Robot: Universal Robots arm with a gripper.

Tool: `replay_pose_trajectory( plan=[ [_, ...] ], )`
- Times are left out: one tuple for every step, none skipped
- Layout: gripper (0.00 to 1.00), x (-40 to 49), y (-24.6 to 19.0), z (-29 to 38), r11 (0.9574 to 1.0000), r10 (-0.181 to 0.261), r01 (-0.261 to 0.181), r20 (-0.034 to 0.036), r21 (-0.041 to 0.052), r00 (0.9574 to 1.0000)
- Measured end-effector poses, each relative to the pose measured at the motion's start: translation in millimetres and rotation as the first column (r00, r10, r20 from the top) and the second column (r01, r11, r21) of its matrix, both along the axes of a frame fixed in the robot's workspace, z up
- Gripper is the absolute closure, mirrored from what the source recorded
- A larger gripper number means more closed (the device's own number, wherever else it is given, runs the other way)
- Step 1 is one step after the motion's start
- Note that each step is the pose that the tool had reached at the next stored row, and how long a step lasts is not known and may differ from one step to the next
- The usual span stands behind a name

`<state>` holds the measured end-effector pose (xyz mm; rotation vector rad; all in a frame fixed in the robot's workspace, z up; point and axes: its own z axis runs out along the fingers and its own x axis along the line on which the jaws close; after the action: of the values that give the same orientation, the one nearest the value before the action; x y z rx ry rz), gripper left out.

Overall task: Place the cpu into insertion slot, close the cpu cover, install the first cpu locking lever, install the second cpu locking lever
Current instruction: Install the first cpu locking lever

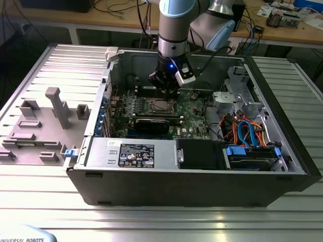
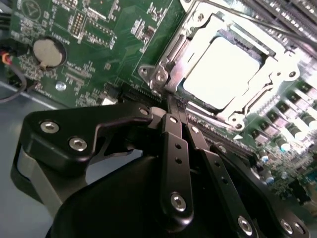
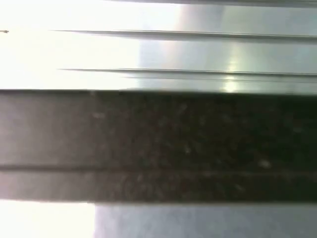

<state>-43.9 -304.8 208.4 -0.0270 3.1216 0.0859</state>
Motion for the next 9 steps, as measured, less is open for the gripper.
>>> replay_pose_trajectory(
  plan=[
    [0.89,0.0,0.0,2.1,1.0,0.0,0.0,0.0,-0.0001,1.0],
    [0.89,0.0,-0.1,3.3,1.0,0.0,0.0,-0.0001,-0.0002,1.0],
    [0.89,0.0,-0.1,3.2,1.0,0.0,0.0,0.0001,0.0001,1.0],
    [0.89,0.0,-0.8,3.3,1.0,0.0,0.0,-0.0001,-0.0001,1.0],
    [0.89,0.0,-1.9,3.2,1.0,0.0,0.0,-0.0001,-0.0001,1.0],
    [0.89,0.0,-3.5,3.0,1.0,0.0,0.0,-0.0001,-0.0002,1.0],
    [0.89,0.0,-4.6,2.8,1.0,0.0,0.0,-0.0001,-0.0003,1.0],
    [0.89,0.0,-5.1,2.7,1.0,0.0,0.0,-0.0001,-0.0004,1.0],
    [0.89,-0.1,-5.1,2.6,1.0,0.0,0.0,-0.0001,-0.0004,1.0]
  ],
)
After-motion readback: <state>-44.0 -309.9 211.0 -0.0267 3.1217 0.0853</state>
